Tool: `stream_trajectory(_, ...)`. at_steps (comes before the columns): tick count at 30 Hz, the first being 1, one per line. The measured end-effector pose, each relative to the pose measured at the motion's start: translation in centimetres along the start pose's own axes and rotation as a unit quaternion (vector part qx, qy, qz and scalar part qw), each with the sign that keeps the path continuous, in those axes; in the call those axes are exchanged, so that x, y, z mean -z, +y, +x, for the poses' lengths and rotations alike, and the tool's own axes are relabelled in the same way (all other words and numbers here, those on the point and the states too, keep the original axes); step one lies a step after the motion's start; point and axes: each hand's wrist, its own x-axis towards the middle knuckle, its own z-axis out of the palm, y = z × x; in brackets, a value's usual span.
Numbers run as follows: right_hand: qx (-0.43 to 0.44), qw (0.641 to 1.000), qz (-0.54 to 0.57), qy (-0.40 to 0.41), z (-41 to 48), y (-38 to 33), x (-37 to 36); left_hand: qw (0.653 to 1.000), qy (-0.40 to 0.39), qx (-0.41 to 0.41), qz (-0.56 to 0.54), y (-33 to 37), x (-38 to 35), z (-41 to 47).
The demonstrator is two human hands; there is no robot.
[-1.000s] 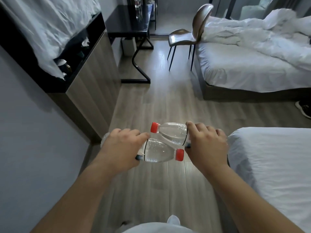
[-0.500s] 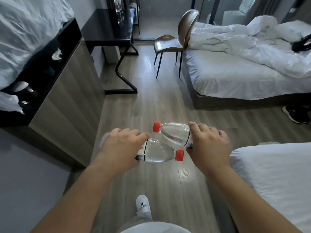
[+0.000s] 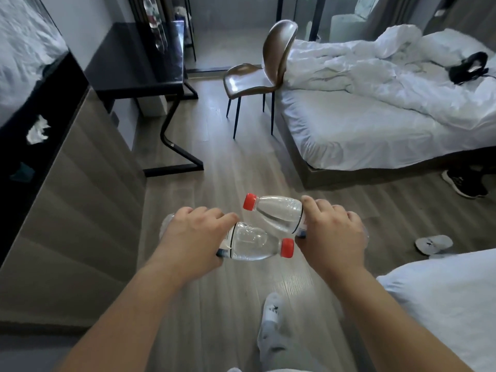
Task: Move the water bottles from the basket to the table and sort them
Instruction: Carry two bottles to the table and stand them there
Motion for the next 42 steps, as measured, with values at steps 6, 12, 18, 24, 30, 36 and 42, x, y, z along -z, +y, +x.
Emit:
stream_trajectory(6, -0.002, 1.000, 0.017, -0.006, 10.7, 1.0, -5.7, 1.000, -0.012, 0.013, 0.011, -4.5, -0.9, 10.5)
stream_trajectory(12, 0.018, 0.999, 0.030, -0.019, 23.1, 2.9, -8.9, 0.999, -0.023, 0.037, 0.020, -8.6, 1.3, 21.1)
stream_trajectory(18, 0.044, 0.999, 0.025, -0.012, 34.9, 4.1, -11.4, 0.998, -0.021, 0.060, 0.007, -12.5, 2.8, 30.2)
stream_trajectory(24, 0.050, 0.999, 0.019, -0.011, 45.0, 3.8, -15.5, 0.997, -0.013, 0.069, 0.009, -17.9, 1.9, 39.4)
stream_trajectory(30, 0.053, 0.998, 0.010, -0.019, 55.5, 2.5, -20.1, 0.997, -0.006, 0.071, 0.006, -25.6, 1.2, 49.8)
stream_trajectory(36, 0.031, 0.999, 0.005, -0.019, 66.4, -0.1, -23.8, 0.999, -0.017, 0.049, 0.013, -34.0, 2.8, 59.4)
stream_trajectory(42, 0.020, 1.000, 0.000, -0.022, 76.1, -2.1, -27.9, 0.999, -0.016, 0.050, 0.016, -40.8, 2.7, 67.6)
